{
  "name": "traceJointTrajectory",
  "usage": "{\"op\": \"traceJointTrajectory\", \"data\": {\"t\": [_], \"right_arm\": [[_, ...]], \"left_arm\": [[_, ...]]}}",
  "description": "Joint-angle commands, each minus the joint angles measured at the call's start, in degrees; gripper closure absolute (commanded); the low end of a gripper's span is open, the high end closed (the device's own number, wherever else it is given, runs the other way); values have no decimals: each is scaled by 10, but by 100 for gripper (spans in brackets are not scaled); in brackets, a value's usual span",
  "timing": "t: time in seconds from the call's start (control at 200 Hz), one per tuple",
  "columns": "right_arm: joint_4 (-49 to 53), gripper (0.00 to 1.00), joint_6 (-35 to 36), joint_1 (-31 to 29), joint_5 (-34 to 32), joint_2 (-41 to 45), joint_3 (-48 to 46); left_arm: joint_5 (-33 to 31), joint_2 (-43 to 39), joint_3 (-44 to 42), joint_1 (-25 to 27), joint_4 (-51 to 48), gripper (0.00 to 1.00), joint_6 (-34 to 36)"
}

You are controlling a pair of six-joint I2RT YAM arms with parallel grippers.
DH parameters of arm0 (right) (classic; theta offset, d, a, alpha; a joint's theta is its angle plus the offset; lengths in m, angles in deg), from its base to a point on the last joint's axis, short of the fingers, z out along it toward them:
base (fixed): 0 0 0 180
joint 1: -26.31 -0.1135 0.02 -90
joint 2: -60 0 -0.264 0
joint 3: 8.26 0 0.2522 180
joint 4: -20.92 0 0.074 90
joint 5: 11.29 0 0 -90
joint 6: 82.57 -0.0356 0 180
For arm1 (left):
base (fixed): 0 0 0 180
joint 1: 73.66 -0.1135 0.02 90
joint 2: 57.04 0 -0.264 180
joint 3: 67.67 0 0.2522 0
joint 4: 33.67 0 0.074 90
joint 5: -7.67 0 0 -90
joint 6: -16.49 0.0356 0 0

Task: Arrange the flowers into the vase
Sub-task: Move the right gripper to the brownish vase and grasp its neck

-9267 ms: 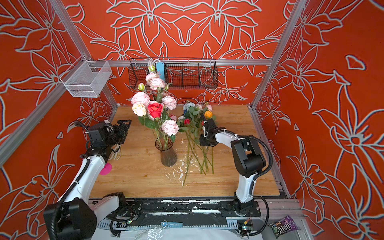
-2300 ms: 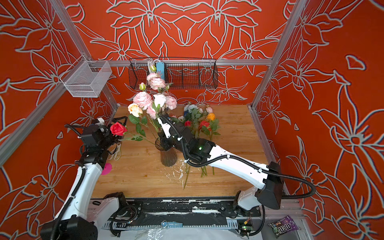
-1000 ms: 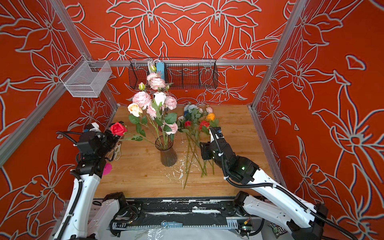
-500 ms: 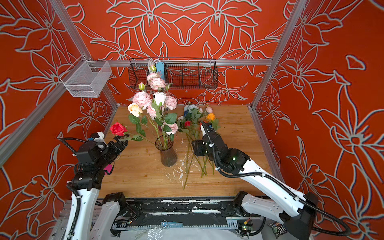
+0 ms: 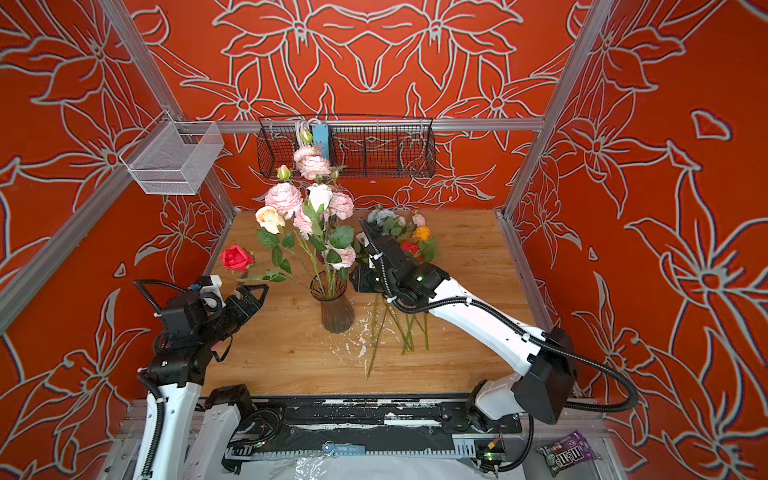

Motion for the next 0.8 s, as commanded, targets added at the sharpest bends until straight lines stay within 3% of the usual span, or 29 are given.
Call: {"op": "traceJointTrajectory", "data": {"t": [0.0,0.325,0.545,0.796], "right_arm": [[24,61,-24,-8,20,-31,41],[94,63,-22,-25,-3,-103,108],[149,73,-15,-33,-13,-155,166],[161,100,-33,-33,-31,-164,174]], "left_arm": [[20,-10,1,-2,4,3,10],[41,-18,-1,-1,11,3,2],[45,-23,-1,-1,11,4,1],[46,-27,1,2,7,3,2]]}}
